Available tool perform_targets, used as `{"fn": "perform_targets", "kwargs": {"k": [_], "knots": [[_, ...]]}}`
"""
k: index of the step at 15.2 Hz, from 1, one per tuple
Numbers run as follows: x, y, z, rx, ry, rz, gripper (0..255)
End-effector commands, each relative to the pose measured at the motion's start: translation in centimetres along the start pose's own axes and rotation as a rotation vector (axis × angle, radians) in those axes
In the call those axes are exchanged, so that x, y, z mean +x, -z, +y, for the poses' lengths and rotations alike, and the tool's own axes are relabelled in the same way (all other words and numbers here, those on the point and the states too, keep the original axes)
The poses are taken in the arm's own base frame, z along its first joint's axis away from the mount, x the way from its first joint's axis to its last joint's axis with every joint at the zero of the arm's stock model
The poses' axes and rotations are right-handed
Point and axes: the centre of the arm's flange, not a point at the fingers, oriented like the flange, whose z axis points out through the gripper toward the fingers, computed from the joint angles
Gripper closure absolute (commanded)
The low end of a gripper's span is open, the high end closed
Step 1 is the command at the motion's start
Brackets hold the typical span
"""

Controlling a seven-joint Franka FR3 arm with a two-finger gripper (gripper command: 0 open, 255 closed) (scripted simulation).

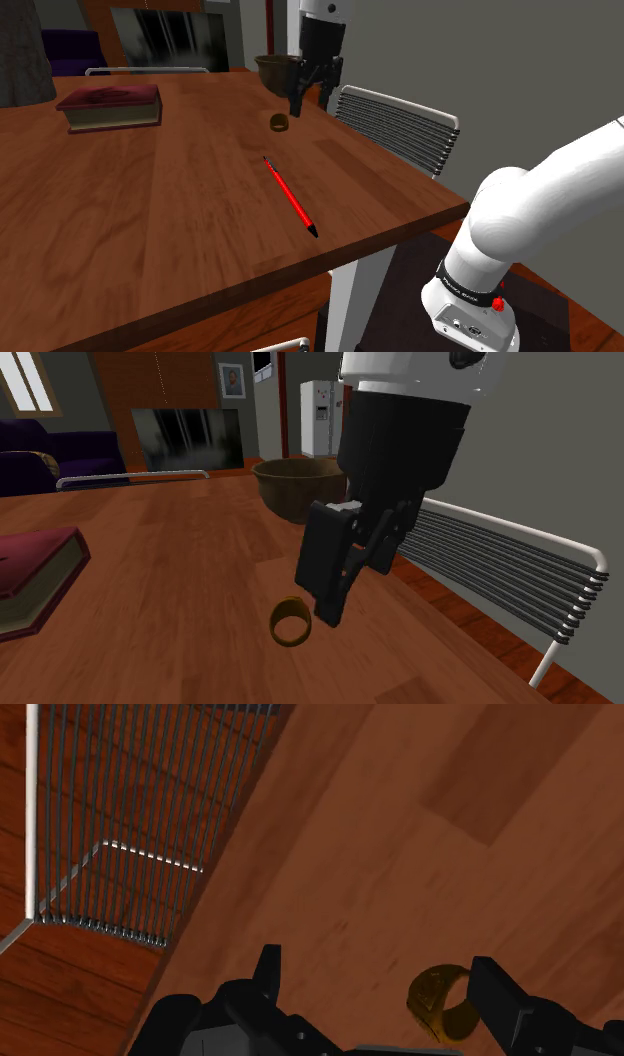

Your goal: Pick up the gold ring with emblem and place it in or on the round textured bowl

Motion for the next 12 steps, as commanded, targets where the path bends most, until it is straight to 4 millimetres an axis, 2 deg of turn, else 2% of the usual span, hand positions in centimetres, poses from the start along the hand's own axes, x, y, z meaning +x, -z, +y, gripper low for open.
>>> {"fn": "perform_targets", "kwargs": {"k": [1,4,5,12], "knots": [[1.4,0.6,-2.2,-0.015,-0.008,0.02,0],[3.3,1.4,-5.6,-0.039,-0.018,0.048,0],[3.4,1.4,-5.6,-0.039,-0.018,0.048,0],[3.5,-2.6,-5.5,-0.039,-0.018,0.048,0]]}}
